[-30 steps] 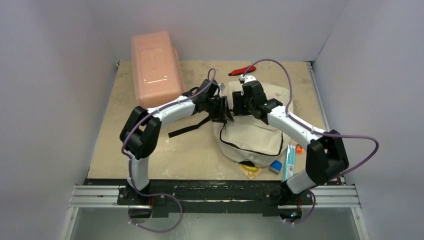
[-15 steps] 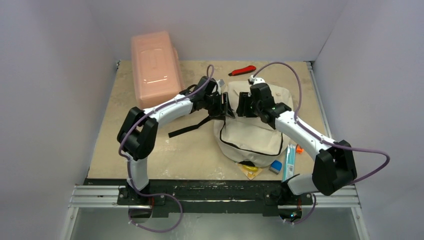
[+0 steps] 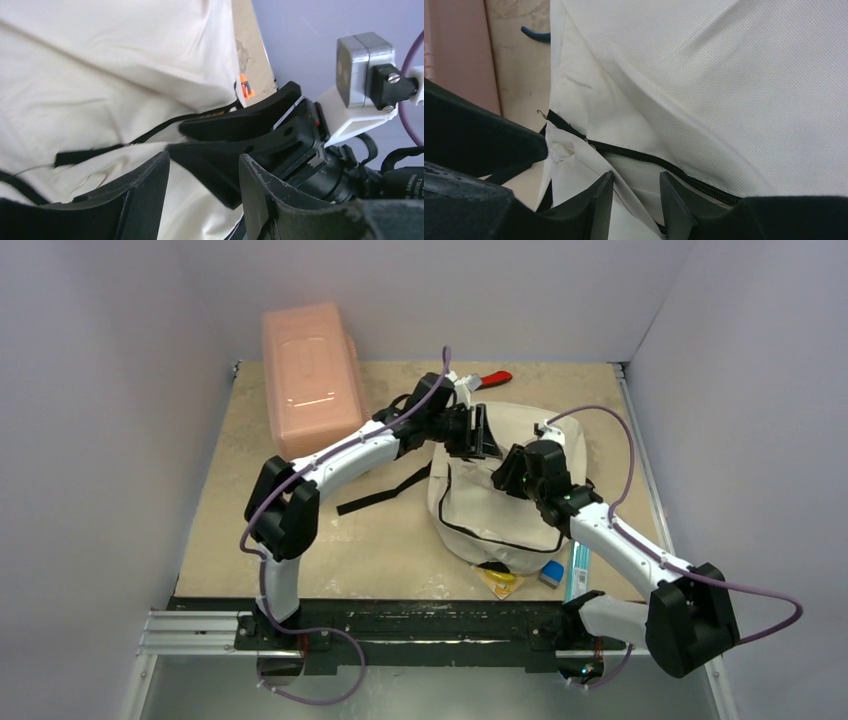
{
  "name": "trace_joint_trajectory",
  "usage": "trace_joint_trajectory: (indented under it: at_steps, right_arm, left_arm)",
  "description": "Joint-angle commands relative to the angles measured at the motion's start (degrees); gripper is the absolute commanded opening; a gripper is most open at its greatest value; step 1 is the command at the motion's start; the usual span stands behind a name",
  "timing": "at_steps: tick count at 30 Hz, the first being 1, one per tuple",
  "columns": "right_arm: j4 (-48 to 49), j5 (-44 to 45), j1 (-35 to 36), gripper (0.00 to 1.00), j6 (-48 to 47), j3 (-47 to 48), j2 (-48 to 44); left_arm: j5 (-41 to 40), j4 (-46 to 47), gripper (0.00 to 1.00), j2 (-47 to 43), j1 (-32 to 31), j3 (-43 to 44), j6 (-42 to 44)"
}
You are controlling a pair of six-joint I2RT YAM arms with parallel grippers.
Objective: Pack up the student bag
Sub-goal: Adjust the student bag at the center of the board.
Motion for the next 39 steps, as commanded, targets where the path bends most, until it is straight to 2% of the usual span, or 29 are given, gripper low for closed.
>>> trace_joint_trajectory:
  at_steps: [1,7,8,11,13,19,22,24,27,31,34,39]
  right_arm:
    - [1.8,-4.4,-0.5,0.43,4.2,-1.5,-0.3]
    - [-5.8,1.2,-4.0,0.5,6.4,-1.1,-5.7]
    - [-6.9,1.1,-5.1,0.53,7.5,-1.8,-6.7]
    - [-6.6,-2.3,-8.9,0.71,10.8,-5.5,-10.1]
    - [-4.0,-5.5,-11.7,0.78,12.8,-8.1,-11.4]
    - [6.3,-10.5,-15.4,0.77,15.4,-9.2,-10.5]
    - [10.4,-11.4,-15.5,0.67,12.1,-6.3,-7.2]
    - [11.4,-12.3,-15.6,0.53,9.9,-3.8,-4.6]
    - [14.9,-17.0,-15.8,0.37,7.8,-0.9,-1.1]
    - [19.4,-22.7,-16.2,0.09,10.3,2.4,4.1]
    - [24.2,-25.7,-16.4,0.01,14.1,4.6,8.0]
    - [28.3,-26.3,-16.7,0.0,14.7,9.2,14.3]
  left_arm:
    - [2.1,-0.8,0.51,5.2,-1.1,5.0,1.0]
    - [0.6,-2.5,0.49,7.5,-0.9,2.6,0.7]
    - [0.6,-3.0,0.49,8.0,-0.7,2.4,0.7]
    - [0.3,-3.1,0.49,8.0,-0.2,1.7,0.6]
    - [0.2,-3.1,0.49,7.6,-0.2,1.5,0.8]
    - [0.0,-3.7,0.49,6.2,-0.2,1.3,2.0]
    - [-1.5,-5.0,0.49,5.3,-0.2,1.4,3.7]
    - [-1.3,-6.0,0.49,4.8,0.0,2.1,4.5]
    - [-1.3,-7.7,0.51,3.6,0.3,3.3,6.4]
    - [-2.3,-12.0,0.53,0.8,1.1,5.6,10.1]
    - [-3.0,-14.6,0.54,-1.4,1.5,6.8,12.6]
    - [-3.3,-16.0,0.55,-4.9,1.6,5.2,13.7]
